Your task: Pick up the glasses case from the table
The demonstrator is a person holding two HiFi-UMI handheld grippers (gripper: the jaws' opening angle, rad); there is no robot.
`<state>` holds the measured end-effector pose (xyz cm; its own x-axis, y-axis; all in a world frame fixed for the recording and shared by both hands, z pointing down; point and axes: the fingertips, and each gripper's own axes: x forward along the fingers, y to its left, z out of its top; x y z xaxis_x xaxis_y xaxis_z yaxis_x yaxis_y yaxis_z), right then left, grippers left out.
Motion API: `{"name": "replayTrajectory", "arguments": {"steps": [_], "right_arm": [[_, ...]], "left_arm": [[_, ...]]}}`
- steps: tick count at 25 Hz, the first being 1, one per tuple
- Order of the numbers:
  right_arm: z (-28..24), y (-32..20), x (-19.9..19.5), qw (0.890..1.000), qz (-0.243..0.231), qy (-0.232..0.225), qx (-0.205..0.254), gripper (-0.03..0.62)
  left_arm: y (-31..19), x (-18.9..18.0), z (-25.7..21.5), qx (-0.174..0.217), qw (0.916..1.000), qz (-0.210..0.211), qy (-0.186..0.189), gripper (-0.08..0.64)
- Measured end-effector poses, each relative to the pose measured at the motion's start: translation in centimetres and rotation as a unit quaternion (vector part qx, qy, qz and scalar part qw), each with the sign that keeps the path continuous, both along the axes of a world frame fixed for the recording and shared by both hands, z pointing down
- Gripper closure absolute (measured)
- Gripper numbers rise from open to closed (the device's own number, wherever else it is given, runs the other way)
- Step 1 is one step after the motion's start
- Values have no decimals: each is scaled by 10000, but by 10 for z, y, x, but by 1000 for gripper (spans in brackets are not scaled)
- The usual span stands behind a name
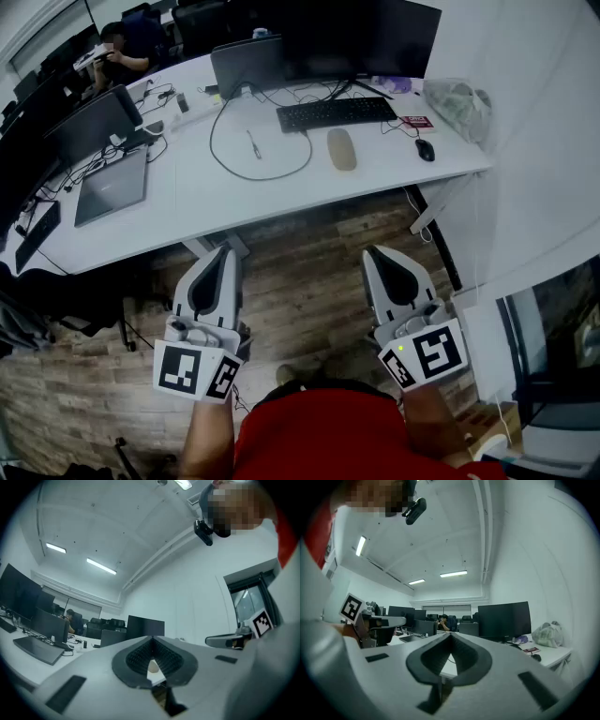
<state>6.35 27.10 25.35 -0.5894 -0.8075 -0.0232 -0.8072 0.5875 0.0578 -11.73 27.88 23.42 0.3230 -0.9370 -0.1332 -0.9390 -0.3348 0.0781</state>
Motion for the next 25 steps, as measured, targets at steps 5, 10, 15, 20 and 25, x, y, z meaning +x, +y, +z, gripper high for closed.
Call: {"name": "replayTrajectory", "arguments": {"steps": [5,10,15,20,25], "right_arm": [[0,3,-19,10000,71,10,-5,588],[-5,4,-46,9999,106,-35,81,588],[-2,2,-65,9996,282,17,80,588],[7,-16,-65,9989,449,121,39,587],[21,-55,-54,9976,655,209,-73,586]], "left_arm": [[4,-19,-1,13,10000,29,23,551],[6,-42,-5,109,9999,100,25,551],[6,-58,-5,206,9996,203,44,551],[-8,-65,4,173,9995,234,130,551],[-38,-67,10,124,9995,200,210,551]]}}
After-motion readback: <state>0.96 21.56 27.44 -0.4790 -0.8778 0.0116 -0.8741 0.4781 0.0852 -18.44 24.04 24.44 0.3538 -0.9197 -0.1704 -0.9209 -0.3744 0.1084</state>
